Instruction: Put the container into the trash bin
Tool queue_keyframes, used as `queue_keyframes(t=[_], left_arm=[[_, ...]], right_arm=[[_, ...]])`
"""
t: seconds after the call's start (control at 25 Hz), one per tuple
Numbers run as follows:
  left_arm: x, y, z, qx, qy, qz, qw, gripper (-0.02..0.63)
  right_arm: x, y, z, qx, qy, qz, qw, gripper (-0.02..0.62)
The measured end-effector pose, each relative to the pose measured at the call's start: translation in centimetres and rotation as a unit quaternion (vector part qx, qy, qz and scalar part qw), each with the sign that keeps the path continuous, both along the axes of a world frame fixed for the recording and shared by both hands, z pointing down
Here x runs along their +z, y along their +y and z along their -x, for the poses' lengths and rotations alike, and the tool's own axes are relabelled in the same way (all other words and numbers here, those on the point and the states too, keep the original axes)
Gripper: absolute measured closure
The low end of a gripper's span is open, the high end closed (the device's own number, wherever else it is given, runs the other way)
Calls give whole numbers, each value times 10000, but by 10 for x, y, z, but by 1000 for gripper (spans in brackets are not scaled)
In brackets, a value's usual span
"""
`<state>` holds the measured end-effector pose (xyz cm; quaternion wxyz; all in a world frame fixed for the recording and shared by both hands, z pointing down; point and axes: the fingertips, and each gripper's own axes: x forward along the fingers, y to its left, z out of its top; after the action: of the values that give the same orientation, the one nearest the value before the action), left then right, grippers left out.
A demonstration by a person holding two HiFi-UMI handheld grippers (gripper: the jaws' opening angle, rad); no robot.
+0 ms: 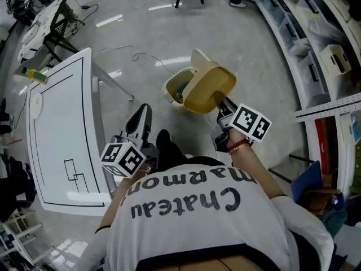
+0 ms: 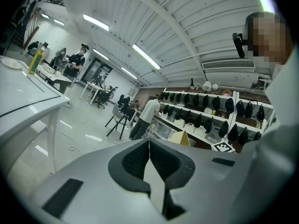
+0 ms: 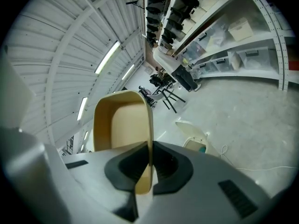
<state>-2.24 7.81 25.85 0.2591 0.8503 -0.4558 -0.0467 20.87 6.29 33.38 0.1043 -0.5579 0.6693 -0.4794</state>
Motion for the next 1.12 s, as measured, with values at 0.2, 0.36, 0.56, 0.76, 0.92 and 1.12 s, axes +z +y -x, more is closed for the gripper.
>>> queue_keyframes(t=[0.2,0.36,0.56,0.76,0.92,1.12], left_arm=[[7,-16,5,34,63,60,10000,581],[20,-43,11,68,119,246,9996,583],[37,-89,11,290,121,477,9984,581],[46,-134,12,544,61,537,9971,581],[67,-159,16,654,25,746,9951,581],[112,-166,26,717,-13,1228,9898,581]], right_arm=[[12,-7,0,117,46,163,9998,561],[20,-24,0,242,143,305,9991,561],[26,-55,5,363,248,461,9980,561],[39,-84,20,307,386,721,9962,561],[63,-111,38,179,459,870,9950,561],[115,-128,64,-216,576,1376,9886,561]])
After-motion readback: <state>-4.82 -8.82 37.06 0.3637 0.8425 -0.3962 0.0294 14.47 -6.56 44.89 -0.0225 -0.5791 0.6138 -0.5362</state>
